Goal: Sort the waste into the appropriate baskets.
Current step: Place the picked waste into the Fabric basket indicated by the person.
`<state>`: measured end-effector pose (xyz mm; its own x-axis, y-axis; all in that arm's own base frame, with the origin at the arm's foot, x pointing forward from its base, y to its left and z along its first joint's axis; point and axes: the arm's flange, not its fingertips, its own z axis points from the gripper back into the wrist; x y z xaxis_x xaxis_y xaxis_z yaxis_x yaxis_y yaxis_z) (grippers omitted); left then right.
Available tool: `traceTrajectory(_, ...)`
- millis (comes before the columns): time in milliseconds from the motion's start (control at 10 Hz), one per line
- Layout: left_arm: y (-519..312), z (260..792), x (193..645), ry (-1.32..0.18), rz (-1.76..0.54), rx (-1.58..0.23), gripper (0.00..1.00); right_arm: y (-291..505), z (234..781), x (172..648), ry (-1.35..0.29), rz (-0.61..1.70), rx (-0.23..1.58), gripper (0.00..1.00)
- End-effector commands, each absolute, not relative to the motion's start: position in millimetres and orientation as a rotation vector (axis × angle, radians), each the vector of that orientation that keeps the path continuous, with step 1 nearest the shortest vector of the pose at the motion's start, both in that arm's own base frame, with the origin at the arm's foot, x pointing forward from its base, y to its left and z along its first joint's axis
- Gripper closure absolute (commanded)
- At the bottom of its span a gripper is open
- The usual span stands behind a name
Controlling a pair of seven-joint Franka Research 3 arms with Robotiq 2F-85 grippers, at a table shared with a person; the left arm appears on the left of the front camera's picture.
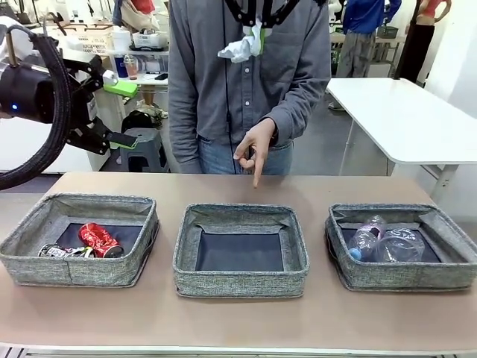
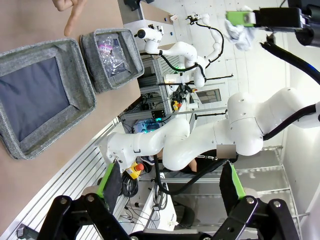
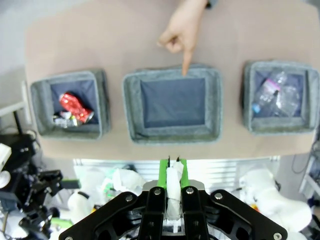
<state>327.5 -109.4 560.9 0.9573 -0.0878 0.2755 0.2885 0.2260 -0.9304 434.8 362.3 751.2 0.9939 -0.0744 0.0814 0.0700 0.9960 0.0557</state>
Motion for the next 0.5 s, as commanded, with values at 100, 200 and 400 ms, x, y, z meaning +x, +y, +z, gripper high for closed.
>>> traceTrajectory(100, -110, 561, 327, -0.191, -0.283, -1.332, 0.00, 331, 662, 437, -0.144, 0.012, 0.102, 0.93)
traceTrajectory(200, -110, 561, 327, -0.191, -0.283, -1.332, 0.00, 325, 632, 437, -0.080, 0.119, 0.207, 0.93)
traceTrajectory(400, -110, 561, 327, -0.191, -0.283, -1.332, 0.00, 313, 572, 444, 0.044, 0.102, 0.283, 0.93)
